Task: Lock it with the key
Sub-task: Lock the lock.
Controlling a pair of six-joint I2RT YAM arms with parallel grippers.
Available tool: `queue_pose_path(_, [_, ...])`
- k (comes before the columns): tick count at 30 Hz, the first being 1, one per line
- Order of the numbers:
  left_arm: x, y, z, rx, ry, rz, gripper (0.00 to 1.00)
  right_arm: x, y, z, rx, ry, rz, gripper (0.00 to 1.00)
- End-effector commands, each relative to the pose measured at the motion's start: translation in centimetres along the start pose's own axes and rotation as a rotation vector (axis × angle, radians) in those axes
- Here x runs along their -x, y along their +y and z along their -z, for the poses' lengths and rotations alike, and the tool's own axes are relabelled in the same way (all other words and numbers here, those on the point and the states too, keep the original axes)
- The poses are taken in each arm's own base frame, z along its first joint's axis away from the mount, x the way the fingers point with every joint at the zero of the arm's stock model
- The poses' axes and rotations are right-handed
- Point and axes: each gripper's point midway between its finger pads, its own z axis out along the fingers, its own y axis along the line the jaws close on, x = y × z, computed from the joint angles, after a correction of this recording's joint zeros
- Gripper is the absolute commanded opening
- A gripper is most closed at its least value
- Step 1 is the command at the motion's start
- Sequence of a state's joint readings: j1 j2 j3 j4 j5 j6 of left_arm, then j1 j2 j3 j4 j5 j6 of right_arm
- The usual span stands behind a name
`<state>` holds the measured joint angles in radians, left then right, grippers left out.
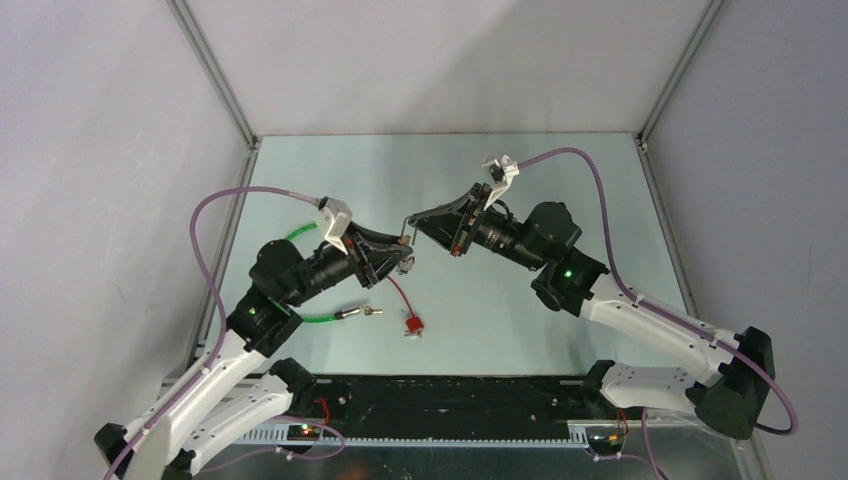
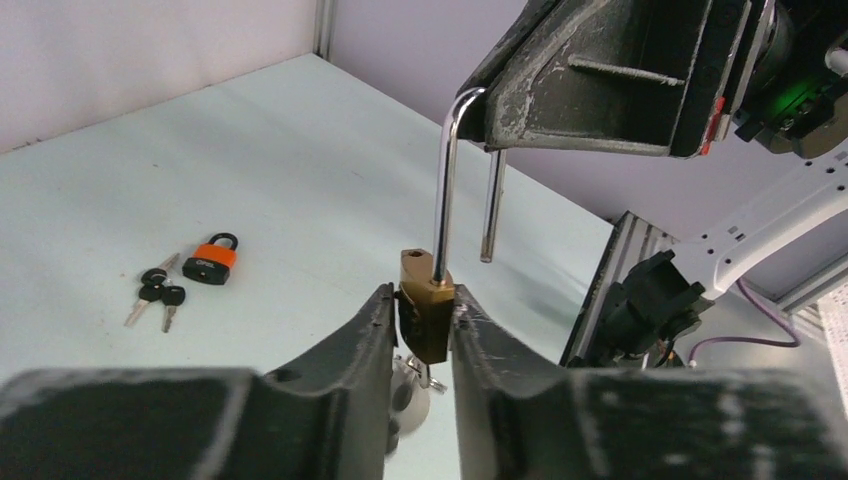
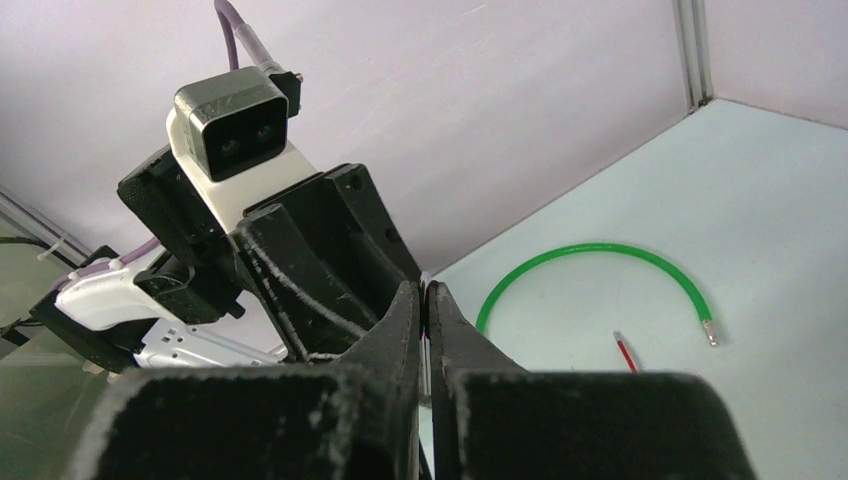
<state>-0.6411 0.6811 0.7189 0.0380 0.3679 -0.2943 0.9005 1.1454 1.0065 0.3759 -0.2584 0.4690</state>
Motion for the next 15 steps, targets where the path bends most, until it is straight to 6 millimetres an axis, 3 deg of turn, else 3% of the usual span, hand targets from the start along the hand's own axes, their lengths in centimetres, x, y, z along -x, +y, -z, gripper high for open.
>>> queue_pose_path(1, [1.5,-0.3,-0.4,-0.004,-0.043,0.009,0.2,2.6,1.6,0.1,0.036,-0.074,0.032,0.0])
queue_pose_path(5, [1.5,-0.7,-0.5,-0.023,-0.039,0.017,0.02,2.3,1.5,0.2,0.037,-0.059,0.057,0.0])
queue_pose_path(10, [1.1,-1.4,-0.1,-0.069,-0.029,-0.023,0.0,0.7,1.2,1.1,0.051,0.024,0.14,0.03])
queue_pose_path(11, [0.7,-1.8,0.0,-0.097,-0.013,-0.03,0.0,-0.1,1.1,1.6,0.062,0.069,0.164,0.07])
queue_pose_path(13, [0.3,-2.3,0.2,-0.135,0.007,-0.053,0.0,-1.0,0.9,2.5,0.082,0.129,0.19,0.3])
queue_pose_path(14, [0.1,-2.5,0.2,-0.148,0.014,-0.055,0.0,-1.5,0.4,3.1,0.076,0.161,0.193,0.35])
queue_pose_path(15, [0.0,-3.0,0.4,-0.17,0.026,-0.058,0.0,-1.5,0.8,3.6,0.098,0.173,0.212,0.49])
